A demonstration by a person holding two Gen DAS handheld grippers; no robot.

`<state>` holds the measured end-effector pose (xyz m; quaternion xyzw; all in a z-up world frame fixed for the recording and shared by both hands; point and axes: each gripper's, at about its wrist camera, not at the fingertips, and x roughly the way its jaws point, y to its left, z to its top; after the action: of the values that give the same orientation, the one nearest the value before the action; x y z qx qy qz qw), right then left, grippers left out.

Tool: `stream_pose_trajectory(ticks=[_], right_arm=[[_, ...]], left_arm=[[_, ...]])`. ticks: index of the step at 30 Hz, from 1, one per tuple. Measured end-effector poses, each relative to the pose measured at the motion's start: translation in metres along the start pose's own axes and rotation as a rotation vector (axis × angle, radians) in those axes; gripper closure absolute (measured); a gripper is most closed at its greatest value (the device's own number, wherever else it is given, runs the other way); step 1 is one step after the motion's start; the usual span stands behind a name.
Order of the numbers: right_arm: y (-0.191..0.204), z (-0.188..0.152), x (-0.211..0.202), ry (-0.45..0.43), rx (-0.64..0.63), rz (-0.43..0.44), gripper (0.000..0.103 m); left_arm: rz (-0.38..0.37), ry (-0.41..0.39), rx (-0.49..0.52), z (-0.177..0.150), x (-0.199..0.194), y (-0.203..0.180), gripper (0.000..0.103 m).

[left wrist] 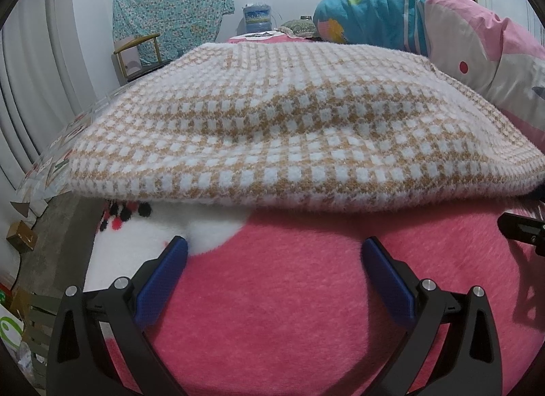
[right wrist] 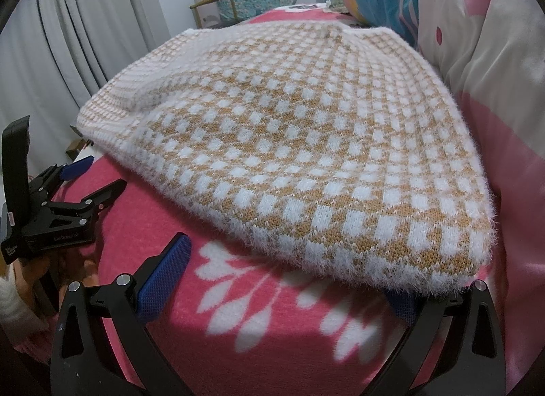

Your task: Fold large clothes

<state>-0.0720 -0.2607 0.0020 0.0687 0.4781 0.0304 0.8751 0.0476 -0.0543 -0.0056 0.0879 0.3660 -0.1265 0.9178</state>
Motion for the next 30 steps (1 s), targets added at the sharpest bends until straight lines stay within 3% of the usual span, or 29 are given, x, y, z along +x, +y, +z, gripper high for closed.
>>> stream_pose_trajectory(ticks=[30], right_arm=[[-0.0001,0.0007,0.0007,0.000,-0.001,-0.001,0.006]], left_arm=[[0.011,-0.002,0.007,0.0023,0.0006,-0.0011,0.003]])
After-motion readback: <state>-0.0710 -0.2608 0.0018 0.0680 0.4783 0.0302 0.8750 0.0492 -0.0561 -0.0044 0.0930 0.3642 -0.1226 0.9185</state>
